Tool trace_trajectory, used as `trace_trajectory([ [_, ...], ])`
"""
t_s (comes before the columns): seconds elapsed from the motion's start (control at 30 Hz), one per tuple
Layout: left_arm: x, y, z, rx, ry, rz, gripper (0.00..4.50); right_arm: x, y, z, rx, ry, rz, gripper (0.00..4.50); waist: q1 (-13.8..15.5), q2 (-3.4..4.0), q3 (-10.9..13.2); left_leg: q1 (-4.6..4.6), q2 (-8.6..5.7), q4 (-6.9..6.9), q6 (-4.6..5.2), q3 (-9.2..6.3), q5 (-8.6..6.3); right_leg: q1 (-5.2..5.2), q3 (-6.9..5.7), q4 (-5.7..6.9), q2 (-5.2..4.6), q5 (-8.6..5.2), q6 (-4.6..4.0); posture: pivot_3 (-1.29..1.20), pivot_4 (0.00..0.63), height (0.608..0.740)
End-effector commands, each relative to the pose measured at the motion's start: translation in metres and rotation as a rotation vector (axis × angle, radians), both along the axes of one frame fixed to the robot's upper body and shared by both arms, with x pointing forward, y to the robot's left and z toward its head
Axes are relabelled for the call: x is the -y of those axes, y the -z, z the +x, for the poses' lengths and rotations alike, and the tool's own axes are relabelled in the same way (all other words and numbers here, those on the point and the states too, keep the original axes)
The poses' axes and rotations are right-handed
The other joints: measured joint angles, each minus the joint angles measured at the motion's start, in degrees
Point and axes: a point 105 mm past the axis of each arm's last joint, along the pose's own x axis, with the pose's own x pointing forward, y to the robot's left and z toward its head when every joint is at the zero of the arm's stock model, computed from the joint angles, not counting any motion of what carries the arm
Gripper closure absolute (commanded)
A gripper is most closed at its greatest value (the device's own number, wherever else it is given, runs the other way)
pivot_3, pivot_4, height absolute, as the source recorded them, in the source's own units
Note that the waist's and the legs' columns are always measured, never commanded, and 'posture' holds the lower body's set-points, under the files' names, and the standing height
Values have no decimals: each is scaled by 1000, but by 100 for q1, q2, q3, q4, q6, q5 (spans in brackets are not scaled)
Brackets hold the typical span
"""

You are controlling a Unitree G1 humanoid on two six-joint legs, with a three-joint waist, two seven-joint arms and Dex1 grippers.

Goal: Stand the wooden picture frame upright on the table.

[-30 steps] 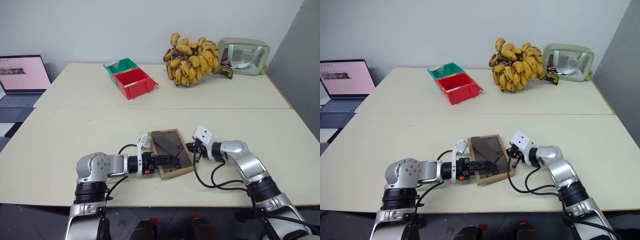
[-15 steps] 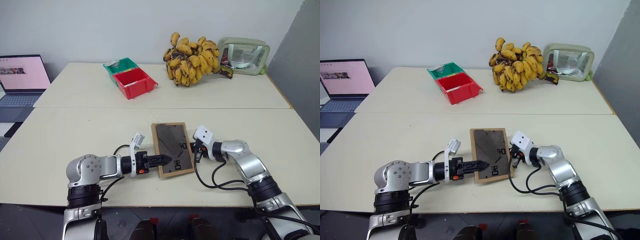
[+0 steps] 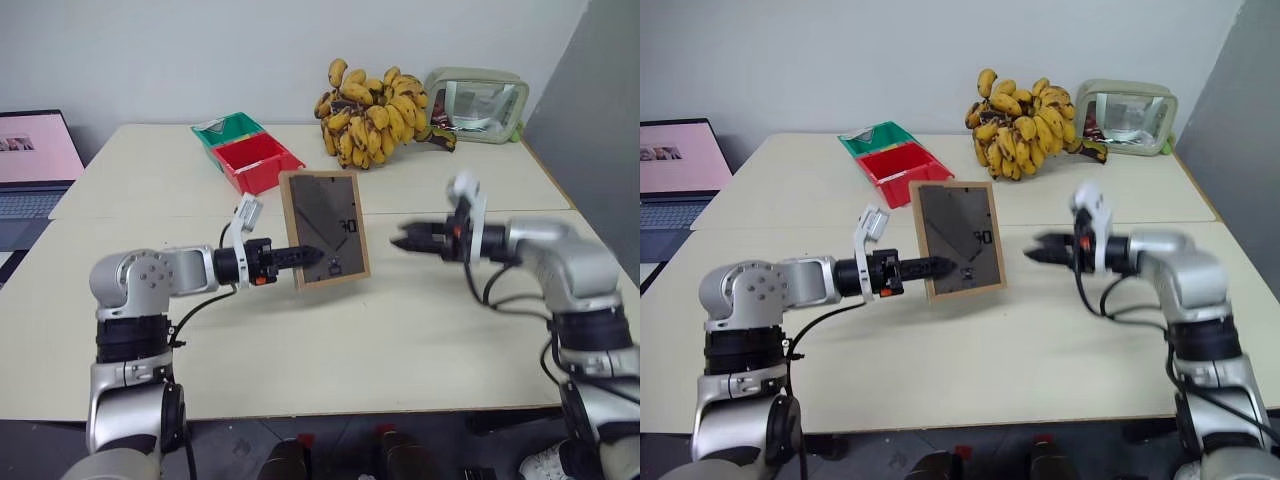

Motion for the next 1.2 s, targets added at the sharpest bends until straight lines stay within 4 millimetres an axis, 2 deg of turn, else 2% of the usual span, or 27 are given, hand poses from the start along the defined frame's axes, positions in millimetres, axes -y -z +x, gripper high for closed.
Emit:
trace_trajectory([
  [0.03,1,-16,6,94,33,9,3219,-16,-19,1,-16,-67,77,1310,16,-3,-1,-1,-2,-7,0,-3,0,-1,-3,-4,-4,-2,-2,0,150,740],
  [0.13,3,-20,6,129,60,26,3219,-27,-21,4,-6,-111,71,663,38,-3,0,-31,-6,-12,0,8,0,-37,1,-3,-15,-3,-3,0,150,740],
  [0.23,7,-27,6,139,88,8,3219,-41,-19,10,9,-133,69,53,52,-3,0,-106,-10,10,-20,2,13,-102,-4,5,-17,-2,-2,0,150,740],
  [0.47,14,-34,3,144,136,-6,3219,-68,-15,16,58,-164,58,7,13,-3,0,-150,-7,31,-21,14,14,-156,2,30,-18,-2,-3,0,150,740],
  [0.6,15,-31,1,132,148,-1,3219,-84,-18,2,66,-234,86,7,13,-3,0,-151,-7,37,-21,15,14,-160,2,42,-18,-2,-3,0,150,740],
  [0.7,15,-27,-1,121,156,4,3219,-89,-20,-12,41,-299,107,7,12,-3,0,-152,-6,45,-21,14,14,-164,2,56,-17,-2,-3,0,150,740],
  [0.83,13,-22,-5,98,172,10,3219,-80,-18,-29,-6,-362,98,7,21,-3,0,-152,-8,54,-20,12,14,-163,2,64,-16,-2,-3,0,150,740],
  [1.1,9,-13,-14,60,214,43,3219,-48,-14,-36,-71,-330,70,7,15,-3,0,-152,-7,57,-9,11,9,-164,1,74,-15,-2,-3,0,150,740],
  [1.2,8,-12,-16,46,224,40,3219,-28,-7,-35,-60,-267,18,7,15,-3,0,-152,-8,58,-3,11,6,-164,1,73,-15,-2,-3,0,150,740],
])
